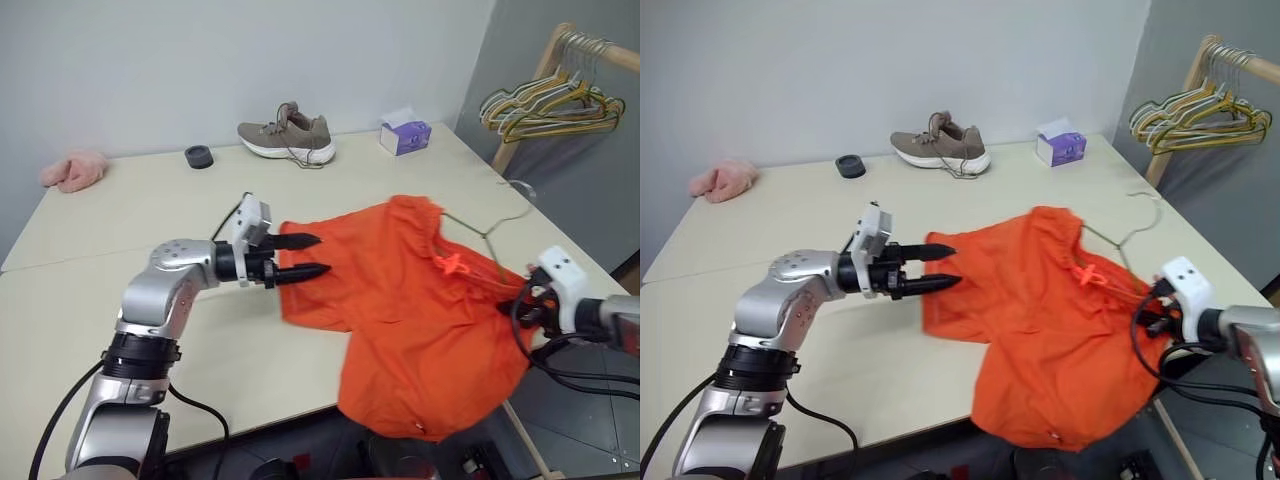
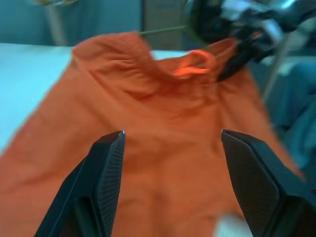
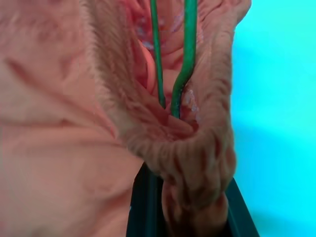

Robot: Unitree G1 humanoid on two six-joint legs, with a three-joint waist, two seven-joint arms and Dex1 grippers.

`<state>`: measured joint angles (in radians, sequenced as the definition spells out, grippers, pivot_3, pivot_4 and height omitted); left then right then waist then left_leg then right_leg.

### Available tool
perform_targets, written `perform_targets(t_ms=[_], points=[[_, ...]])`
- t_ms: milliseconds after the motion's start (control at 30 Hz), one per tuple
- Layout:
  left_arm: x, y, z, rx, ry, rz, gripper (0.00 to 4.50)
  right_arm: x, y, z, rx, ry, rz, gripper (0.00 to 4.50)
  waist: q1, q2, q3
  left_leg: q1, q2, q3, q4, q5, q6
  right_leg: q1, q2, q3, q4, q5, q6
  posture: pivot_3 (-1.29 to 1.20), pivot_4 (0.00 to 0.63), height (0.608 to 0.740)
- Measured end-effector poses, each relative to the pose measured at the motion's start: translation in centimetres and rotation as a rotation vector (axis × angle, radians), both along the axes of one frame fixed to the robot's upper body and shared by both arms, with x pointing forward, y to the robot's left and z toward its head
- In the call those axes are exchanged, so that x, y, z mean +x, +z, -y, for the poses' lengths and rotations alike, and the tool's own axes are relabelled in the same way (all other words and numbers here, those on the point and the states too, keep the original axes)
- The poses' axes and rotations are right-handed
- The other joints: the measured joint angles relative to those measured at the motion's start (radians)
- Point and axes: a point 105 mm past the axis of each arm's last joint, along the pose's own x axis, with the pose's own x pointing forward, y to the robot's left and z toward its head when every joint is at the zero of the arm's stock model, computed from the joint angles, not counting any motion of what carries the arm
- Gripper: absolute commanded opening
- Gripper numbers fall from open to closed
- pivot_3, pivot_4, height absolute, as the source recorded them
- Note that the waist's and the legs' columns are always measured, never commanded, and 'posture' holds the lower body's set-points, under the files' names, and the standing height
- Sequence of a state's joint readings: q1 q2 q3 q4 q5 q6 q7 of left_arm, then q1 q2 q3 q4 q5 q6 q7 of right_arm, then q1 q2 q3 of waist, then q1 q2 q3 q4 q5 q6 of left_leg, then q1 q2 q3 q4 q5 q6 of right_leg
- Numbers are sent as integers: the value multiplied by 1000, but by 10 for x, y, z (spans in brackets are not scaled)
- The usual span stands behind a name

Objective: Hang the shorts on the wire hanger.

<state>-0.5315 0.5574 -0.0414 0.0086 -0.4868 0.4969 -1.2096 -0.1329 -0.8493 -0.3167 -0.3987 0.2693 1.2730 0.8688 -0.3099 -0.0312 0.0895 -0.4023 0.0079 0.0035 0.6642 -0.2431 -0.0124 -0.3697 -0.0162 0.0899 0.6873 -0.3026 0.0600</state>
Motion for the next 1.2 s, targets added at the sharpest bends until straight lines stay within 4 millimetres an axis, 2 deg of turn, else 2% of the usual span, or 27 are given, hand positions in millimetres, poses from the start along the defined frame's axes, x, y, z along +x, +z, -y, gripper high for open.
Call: perform_targets(t_ms=[100,200,267,333,433,533,667,900,1033,1200], points=[[-5,6,9,-20,-30,13,3241,-8,8,17,35,-113,1,0,-18,0,0,2,1,1,-1,0,0,1,5,3,-1,-1,2,-419,71,740],[-13,10,34,-72,-104,14,3241,-20,16,51,71,-311,-5,0,-24,1,0,1,1,2,-1,0,0,2,5,4,-6,-1,2,-433,71,740],[-15,14,43,-98,-122,17,3241,-25,24,68,76,-399,10,0,-31,1,0,1,1,4,-1,0,1,2,5,5,-6,-1,2,-442,70,740],[-15,17,47,-114,-120,26,3793,-28,28,76,70,-446,25,0,-46,1,0,1,2,4,-2,-1,1,2,5,6,-6,-1,2,-445,68,740],[-18,32,66,-202,-133,64,4467,-31,27,92,58,-529,31,0,-59,1,0,1,1,5,-2,-1,1,2,6,6,-7,-2,3,-447,69,740],[-22,47,77,-269,-138,130,4467,-31,27,108,14,-601,47,0,-74,2,0,1,1,6,-3,-1,1,2,6,7,-8,-2,3,-444,68,740],[-22,58,84,-347,-115,185,4467,-24,39,132,-59,-699,129,0,-88,2,-1,2,1,7,-3,-1,1,2,6,8,-8,-2,3,-441,69,740],[-25,66,90,-421,-115,212,4467,-7,86,181,-186,-894,347,0,-106,3,0,2,1,7,-4,-1,1,3,6,8,-9,-2,3,-429,72,740],[-28,65,93,-426,-121,217,4467,5,90,194,-179,-950,377,0,-107,4,0,3,1,8,-4,-1,2,4,6,9,-9,-2,3,-420,78,740],[-34,63,101,-424,-154,213,4467,25,98,210,-146,-1005,364,0,-112,10,4,7,0,10,-4,-3,5,10,5,9,-13,-2,4,-407,84,740]])
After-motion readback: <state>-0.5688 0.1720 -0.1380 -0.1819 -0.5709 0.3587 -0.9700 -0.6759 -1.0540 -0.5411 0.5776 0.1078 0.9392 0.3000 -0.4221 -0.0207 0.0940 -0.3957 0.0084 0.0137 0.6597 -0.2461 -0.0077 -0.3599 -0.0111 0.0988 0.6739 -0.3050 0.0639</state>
